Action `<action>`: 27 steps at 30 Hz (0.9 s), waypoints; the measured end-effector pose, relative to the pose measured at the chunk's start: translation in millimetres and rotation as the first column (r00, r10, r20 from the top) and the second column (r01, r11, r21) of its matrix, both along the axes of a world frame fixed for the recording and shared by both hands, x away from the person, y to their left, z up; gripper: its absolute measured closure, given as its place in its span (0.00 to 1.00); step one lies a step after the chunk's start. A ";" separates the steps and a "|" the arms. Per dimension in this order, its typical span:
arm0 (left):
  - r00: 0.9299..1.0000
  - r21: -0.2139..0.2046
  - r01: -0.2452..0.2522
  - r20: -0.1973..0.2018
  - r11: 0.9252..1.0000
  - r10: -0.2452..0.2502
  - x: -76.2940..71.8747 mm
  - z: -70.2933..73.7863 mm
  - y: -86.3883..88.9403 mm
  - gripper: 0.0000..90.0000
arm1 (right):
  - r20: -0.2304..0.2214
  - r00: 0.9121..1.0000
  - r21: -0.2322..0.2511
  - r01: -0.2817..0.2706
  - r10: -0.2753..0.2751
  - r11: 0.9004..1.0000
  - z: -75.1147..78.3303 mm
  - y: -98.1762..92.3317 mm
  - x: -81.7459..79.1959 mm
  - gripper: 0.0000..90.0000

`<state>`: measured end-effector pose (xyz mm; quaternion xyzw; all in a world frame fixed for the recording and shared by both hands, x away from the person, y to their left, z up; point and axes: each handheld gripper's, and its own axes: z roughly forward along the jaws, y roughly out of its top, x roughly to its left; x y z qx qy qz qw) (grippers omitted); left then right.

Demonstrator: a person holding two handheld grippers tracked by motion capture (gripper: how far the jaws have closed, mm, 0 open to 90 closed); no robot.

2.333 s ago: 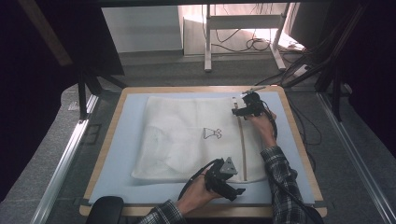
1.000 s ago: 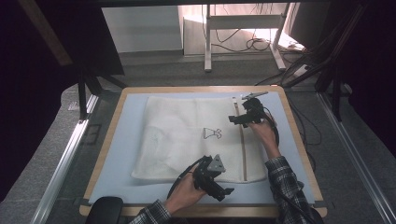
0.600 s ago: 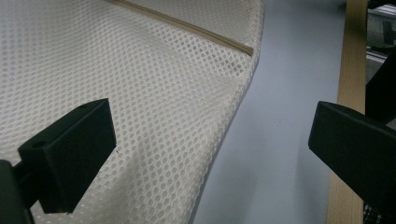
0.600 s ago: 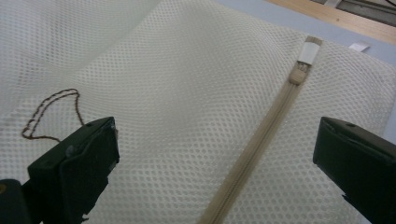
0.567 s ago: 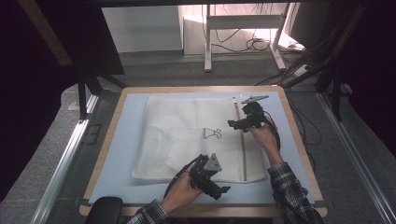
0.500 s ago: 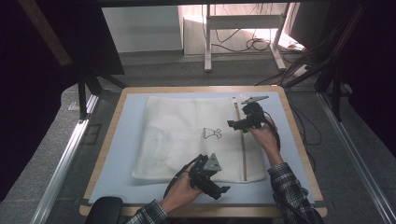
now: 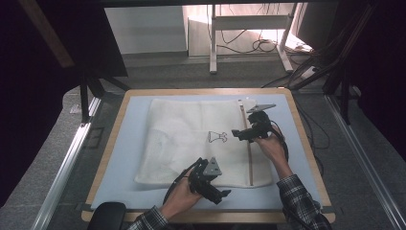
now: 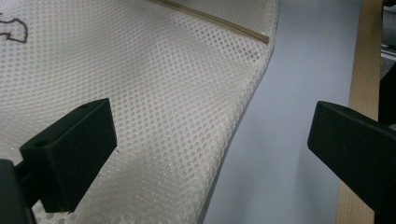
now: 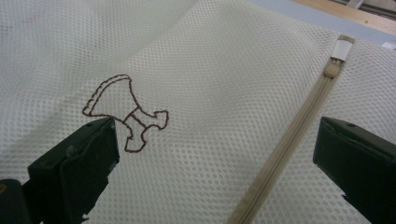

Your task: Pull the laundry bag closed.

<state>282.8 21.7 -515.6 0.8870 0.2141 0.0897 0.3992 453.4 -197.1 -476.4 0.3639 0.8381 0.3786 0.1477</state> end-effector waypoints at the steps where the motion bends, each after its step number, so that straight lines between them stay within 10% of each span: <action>1: 1.000 0.003 -0.001 0.002 1.000 0.001 -0.2 0.4 1.3 0.01 | 0.001 1.000 0.002 -0.002 0.002 1.000 0.4 -0.1 -1.9 0.00; 27: 0.997 0.013 -0.055 0.046 0.998 0.054 -10.4 4.7 31.9 0.02 | 0.069 0.997 -0.013 -0.028 0.028 1.000 9.4 -2.2 -49.4 0.00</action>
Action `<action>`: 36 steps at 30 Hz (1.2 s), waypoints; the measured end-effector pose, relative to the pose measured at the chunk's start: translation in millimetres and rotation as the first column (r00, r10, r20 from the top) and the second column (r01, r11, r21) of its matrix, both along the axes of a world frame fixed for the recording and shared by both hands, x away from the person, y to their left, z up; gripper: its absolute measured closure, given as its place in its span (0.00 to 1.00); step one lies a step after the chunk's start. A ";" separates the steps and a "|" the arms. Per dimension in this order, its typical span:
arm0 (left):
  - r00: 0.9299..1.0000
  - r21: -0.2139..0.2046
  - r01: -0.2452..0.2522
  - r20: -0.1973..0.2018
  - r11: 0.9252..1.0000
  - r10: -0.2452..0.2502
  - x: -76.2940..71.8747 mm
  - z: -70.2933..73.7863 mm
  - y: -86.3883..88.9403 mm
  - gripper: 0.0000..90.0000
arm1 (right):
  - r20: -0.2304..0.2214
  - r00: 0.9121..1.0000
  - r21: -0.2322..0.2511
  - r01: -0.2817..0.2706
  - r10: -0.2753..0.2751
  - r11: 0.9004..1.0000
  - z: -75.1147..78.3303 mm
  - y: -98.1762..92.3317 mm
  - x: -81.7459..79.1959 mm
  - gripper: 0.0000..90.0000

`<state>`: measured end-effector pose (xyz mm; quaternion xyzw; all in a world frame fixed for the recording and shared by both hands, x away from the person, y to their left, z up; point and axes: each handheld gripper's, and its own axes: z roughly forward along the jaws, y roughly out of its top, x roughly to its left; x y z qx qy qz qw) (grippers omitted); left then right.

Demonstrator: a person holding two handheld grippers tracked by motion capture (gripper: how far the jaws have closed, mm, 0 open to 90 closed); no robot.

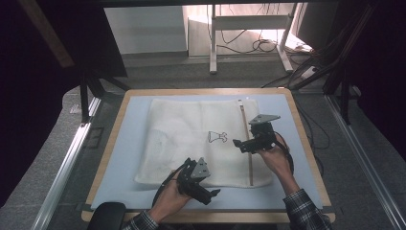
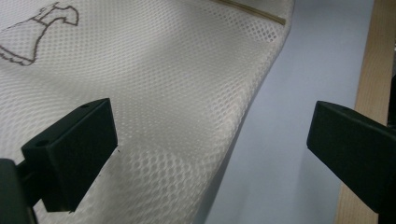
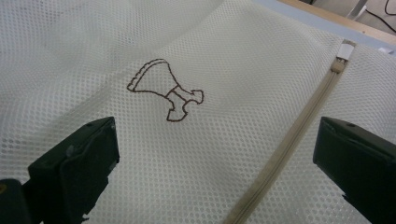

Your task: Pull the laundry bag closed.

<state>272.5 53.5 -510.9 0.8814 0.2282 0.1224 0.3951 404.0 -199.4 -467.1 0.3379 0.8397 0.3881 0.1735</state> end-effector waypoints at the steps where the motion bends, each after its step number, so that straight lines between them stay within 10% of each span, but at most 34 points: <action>1: 1.000 0.000 0.000 0.000 1.000 0.000 0.0 0.0 0.0 0.02 | 0.000 1.000 0.000 0.000 0.000 1.000 0.0 0.0 0.0 0.00; 36: 0.993 -0.005 -0.102 0.056 0.995 0.102 -10.9 4.6 54.0 0.01 | -0.031 0.997 0.027 -0.076 0.077 0.997 -8.0 -9.3 -60.4 0.00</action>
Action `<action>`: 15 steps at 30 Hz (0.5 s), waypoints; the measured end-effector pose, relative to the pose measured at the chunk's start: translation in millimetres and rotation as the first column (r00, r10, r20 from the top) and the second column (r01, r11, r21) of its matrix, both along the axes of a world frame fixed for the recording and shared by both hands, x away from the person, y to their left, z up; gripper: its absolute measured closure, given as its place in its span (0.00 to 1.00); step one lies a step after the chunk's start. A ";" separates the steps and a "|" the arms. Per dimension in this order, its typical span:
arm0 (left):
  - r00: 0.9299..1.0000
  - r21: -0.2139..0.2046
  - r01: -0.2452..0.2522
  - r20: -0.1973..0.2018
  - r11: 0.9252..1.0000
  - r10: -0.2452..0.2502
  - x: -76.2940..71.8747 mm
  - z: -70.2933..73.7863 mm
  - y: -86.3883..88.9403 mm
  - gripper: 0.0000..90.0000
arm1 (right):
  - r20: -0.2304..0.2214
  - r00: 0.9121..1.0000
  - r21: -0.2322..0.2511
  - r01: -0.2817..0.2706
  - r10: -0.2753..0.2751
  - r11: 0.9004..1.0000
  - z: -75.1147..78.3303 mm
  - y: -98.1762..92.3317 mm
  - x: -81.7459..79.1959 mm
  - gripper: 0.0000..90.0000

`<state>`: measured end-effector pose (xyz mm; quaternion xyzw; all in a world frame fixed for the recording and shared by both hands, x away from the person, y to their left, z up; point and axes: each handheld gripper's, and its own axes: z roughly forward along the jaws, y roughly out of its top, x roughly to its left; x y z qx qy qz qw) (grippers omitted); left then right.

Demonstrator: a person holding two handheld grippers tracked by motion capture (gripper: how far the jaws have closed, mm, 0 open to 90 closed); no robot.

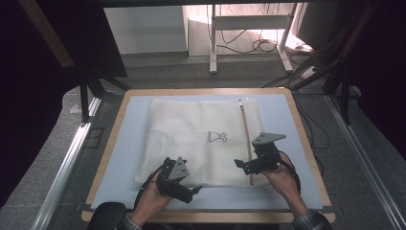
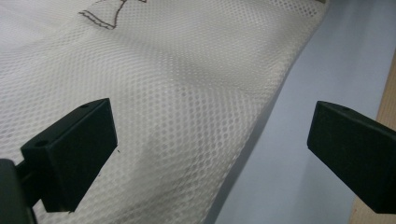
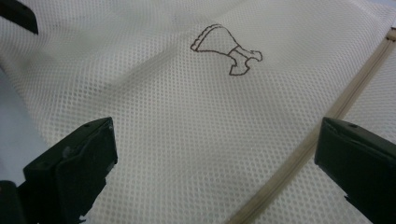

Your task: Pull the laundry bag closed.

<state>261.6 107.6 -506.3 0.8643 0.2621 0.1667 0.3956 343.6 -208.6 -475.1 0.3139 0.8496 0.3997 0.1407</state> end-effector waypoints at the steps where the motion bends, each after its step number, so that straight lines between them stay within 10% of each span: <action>1: 1.000 -0.005 -0.005 0.001 1.000 0.005 -0.1 0.7 1.9 0.01 | 0.004 1.000 -0.001 -0.002 0.002 1.000 0.3 -0.7 -1.5 0.00; 15: 0.998 -0.024 -0.052 0.029 0.998 0.053 -6.4 9.5 25.6 0.01 | 0.043 0.999 -0.024 0.003 -0.002 1.000 2.4 -13.9 -29.0 0.00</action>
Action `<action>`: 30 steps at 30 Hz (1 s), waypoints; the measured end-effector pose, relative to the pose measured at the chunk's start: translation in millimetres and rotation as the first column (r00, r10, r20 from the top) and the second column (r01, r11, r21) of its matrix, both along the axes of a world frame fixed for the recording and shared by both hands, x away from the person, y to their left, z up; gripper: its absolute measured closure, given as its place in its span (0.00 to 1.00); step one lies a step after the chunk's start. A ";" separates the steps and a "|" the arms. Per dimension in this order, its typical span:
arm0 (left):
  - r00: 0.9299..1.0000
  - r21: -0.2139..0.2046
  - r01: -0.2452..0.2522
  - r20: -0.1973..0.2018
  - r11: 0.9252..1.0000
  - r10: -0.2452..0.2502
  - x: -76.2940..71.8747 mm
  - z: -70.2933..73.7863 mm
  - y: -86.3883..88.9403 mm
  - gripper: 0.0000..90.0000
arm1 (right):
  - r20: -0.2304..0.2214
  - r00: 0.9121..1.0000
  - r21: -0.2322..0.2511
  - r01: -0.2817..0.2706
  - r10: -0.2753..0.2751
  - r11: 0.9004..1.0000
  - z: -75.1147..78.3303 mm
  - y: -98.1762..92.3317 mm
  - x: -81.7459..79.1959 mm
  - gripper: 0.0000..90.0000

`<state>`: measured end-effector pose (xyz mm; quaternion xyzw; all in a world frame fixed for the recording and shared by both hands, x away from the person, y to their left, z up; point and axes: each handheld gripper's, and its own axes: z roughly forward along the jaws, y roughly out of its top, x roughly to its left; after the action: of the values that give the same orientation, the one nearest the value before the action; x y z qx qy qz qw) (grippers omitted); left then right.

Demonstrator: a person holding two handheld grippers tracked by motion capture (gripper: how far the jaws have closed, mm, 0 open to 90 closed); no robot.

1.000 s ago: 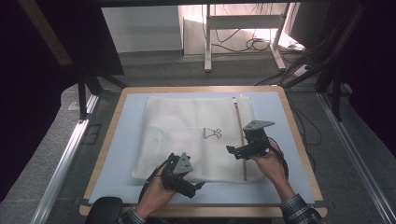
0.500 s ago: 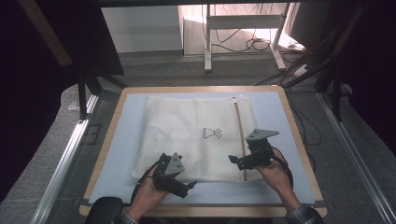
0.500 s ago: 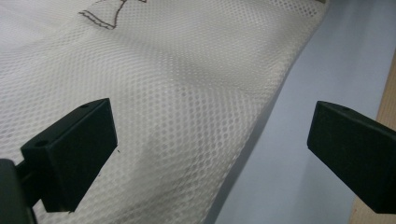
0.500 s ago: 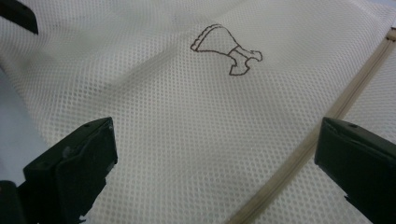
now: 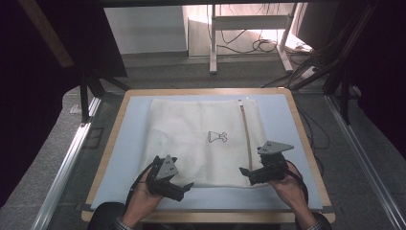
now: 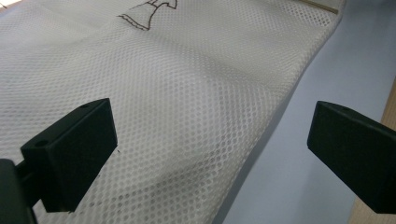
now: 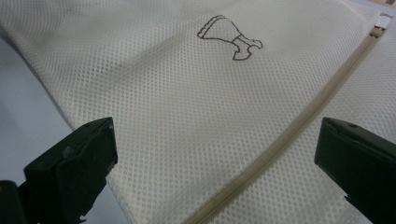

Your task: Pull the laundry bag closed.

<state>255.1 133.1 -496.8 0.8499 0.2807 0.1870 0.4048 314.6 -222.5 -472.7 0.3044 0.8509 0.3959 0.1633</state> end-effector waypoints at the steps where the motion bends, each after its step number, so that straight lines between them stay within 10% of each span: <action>1: 1.000 -0.001 -0.005 0.001 1.000 0.005 -0.2 0.4 2.1 0.01 | 0.005 1.000 -0.007 0.003 -0.003 1.000 -0.4 -2.4 -3.3 0.00; 30: 0.991 -0.044 -0.137 0.006 0.990 0.137 -14.4 3.0 54.9 0.02 | 0.012 0.998 -0.009 0.061 -0.061 0.998 -1.9 -39.2 -50.9 0.00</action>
<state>240.7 188.0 -493.8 0.8187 0.3405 0.2120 0.4109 263.7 -261.7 -474.5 0.3272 0.8421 0.3883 0.1817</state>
